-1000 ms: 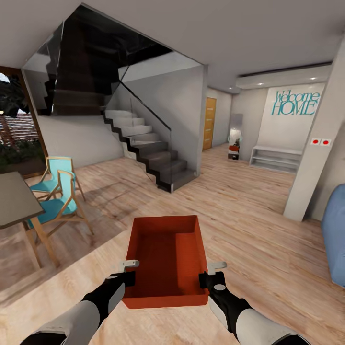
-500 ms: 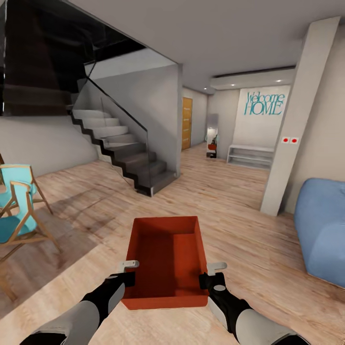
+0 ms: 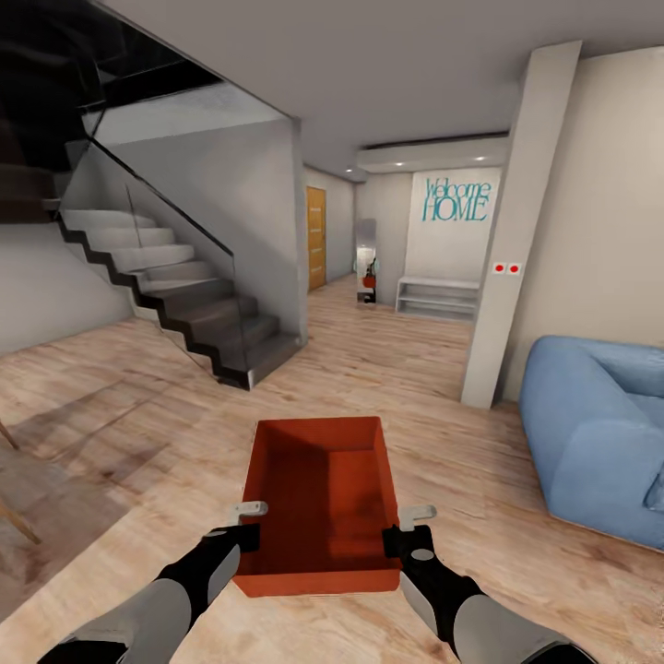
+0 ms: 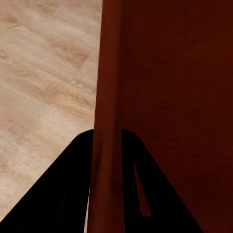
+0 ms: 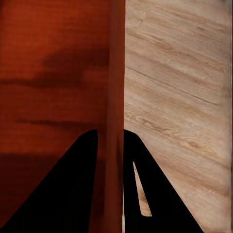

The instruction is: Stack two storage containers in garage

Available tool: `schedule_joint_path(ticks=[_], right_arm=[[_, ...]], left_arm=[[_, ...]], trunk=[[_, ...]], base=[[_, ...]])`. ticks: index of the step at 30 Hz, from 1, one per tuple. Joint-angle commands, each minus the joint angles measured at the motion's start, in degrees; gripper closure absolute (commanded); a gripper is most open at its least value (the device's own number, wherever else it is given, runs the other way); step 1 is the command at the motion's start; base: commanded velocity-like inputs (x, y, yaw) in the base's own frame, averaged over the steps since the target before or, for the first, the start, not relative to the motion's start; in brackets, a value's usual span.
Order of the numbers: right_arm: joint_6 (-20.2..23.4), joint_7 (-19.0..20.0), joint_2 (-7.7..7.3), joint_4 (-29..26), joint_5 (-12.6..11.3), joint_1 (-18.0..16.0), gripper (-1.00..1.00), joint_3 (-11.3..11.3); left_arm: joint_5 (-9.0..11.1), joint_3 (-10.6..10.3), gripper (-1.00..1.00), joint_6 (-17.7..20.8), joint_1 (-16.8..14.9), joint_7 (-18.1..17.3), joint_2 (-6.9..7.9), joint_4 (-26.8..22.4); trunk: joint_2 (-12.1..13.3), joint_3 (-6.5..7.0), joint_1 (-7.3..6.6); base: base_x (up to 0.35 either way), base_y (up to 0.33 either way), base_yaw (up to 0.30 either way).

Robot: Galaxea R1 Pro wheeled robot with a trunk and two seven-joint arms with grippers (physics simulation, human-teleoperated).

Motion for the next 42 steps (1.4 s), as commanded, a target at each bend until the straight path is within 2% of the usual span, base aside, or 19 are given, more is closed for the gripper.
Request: schedule_joint_path(ticks=[1, 20, 42], right_arm=[[-0.39, -0.18, -0.6, 0.23, -4.79, -0.09, 1.0, -2.63], [-0.39, -0.14, -0.65, 0.23, -4.79, -0.09, 1.0, -2.63], [-0.49, -0.23, -0.56, 0.23, -4.77, -0.09, 1.0, -2.63]], left_arm=[[-0.75, 1.05, 1.0, -4.46, 0.01, 0.56, 0.06, -0.33], [-0.69, 1.22, 1.0, -4.46, 0.01, 0.56, 0.06, -0.38], [-0.57, 1.32, 1.0, -4.46, 0.01, 0.56, 0.06, -0.34]], trunk=[[-0.04, -0.06, 0.03], [-0.04, -0.06, 0.03], [-0.04, -0.06, 0.03]], base=[[0.322, 0.0, -0.285], [0.322, 0.0, -0.279], [0.322, 0.0, -0.017]])
